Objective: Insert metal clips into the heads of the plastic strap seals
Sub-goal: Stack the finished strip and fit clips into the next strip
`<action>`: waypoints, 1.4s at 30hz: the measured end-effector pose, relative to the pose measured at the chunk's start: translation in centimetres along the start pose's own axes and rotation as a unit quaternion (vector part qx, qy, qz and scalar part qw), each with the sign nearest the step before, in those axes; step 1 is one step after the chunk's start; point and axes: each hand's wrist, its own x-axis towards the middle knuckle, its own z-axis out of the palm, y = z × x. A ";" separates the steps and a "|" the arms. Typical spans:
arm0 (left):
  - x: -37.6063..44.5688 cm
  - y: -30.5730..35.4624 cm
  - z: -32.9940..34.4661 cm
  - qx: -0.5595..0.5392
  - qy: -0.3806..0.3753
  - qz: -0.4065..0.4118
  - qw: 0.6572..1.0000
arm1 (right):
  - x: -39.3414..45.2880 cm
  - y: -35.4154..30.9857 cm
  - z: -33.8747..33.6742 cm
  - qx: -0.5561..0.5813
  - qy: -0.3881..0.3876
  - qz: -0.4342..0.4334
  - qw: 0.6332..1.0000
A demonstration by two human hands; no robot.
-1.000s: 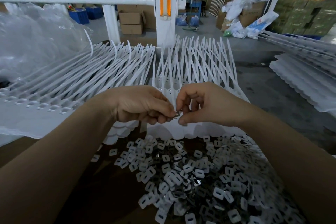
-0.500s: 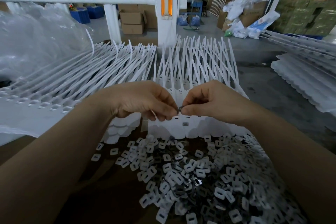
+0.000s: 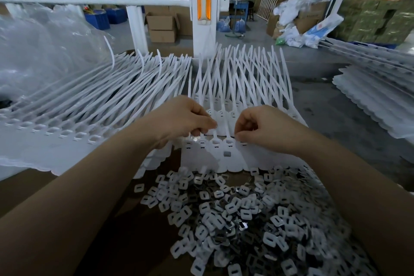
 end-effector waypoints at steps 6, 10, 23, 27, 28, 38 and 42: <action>0.4 -0.4 1.1 0.107 -0.022 -0.002 0.994 | -0.1 -0.2 0.2 -0.030 -0.035 -0.012 0.999; 0.6 -0.4 1.4 0.124 -0.026 -0.006 0.992 | 0.0 -0.1 0.1 -0.028 -0.038 -0.012 0.999; 1.3 -0.2 2.0 0.203 0.009 0.012 0.979 | 0.4 0.1 0.0 -0.024 -0.038 -0.015 0.999; 1.4 -0.6 1.4 0.168 -0.012 0.025 0.985 | 0.4 0.0 -0.1 -0.019 -0.040 -0.012 0.999; 1.4 -0.7 1.2 0.155 -0.024 0.028 0.987 | 0.4 0.0 -0.1 -0.019 -0.041 -0.010 0.999; 0.0 0.2 -0.2 0.300 -0.081 0.174 0.934 | 0.2 0.0 -0.1 -0.020 -0.041 -0.003 0.999; -0.6 0.9 0.6 0.331 -0.044 0.221 0.916 | 0.1 0.0 -0.1 -0.018 -0.042 -0.001 0.999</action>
